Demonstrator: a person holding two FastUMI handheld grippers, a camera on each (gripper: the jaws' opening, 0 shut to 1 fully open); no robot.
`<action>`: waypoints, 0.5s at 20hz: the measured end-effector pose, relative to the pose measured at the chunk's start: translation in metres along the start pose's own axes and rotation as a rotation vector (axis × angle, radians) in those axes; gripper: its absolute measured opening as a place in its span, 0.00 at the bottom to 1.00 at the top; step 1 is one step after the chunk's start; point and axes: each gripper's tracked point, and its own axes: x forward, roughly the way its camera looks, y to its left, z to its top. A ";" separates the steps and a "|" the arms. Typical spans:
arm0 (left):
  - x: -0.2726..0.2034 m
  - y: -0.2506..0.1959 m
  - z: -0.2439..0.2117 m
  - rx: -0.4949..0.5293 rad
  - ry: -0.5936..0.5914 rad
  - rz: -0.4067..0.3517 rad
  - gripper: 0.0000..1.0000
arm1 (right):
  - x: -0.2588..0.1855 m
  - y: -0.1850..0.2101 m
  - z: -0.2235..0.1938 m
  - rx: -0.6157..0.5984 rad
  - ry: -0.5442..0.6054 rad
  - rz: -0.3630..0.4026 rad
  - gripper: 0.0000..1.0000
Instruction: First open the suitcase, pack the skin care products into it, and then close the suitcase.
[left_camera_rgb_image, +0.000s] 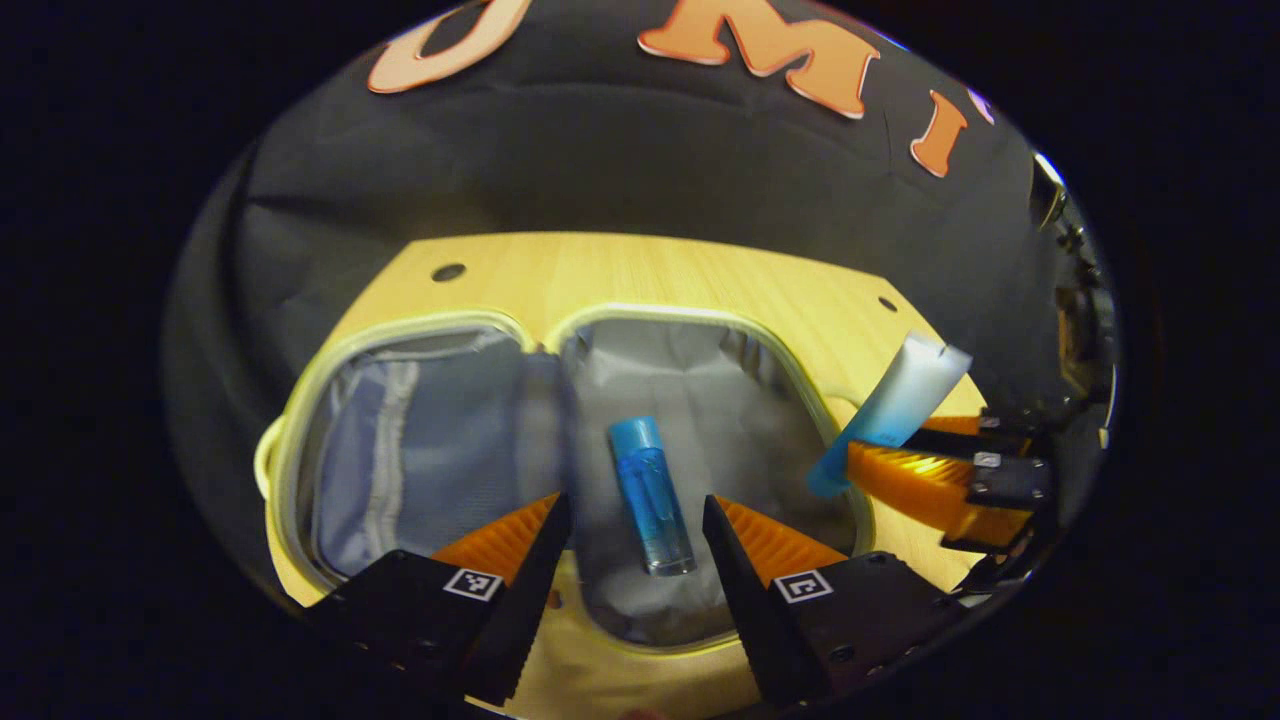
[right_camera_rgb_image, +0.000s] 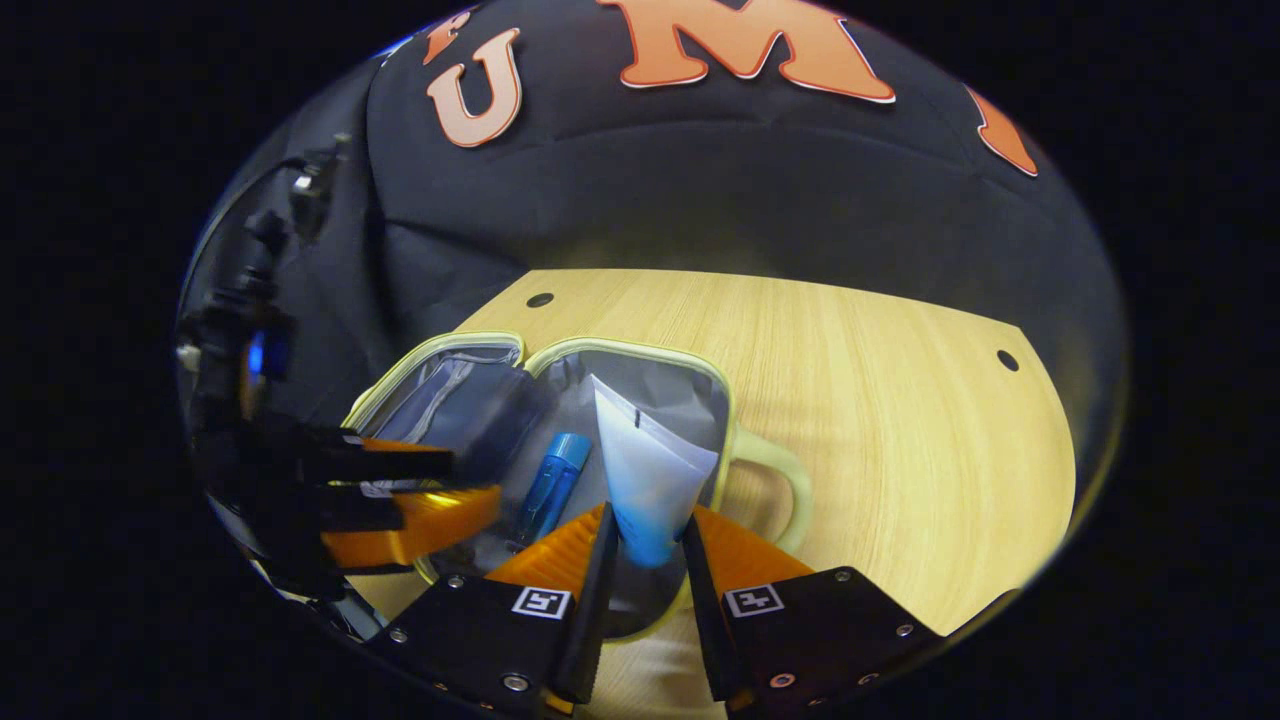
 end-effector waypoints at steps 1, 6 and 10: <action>-0.011 0.014 0.009 -0.009 -0.042 0.025 0.84 | 0.005 0.005 -0.002 -0.001 0.015 0.009 0.42; -0.087 0.085 0.051 -0.101 -0.159 0.164 0.90 | 0.036 0.021 -0.018 -0.004 0.098 0.021 0.42; -0.130 0.144 0.048 -0.236 -0.175 0.255 0.95 | 0.053 0.025 -0.033 0.021 0.185 -0.006 0.42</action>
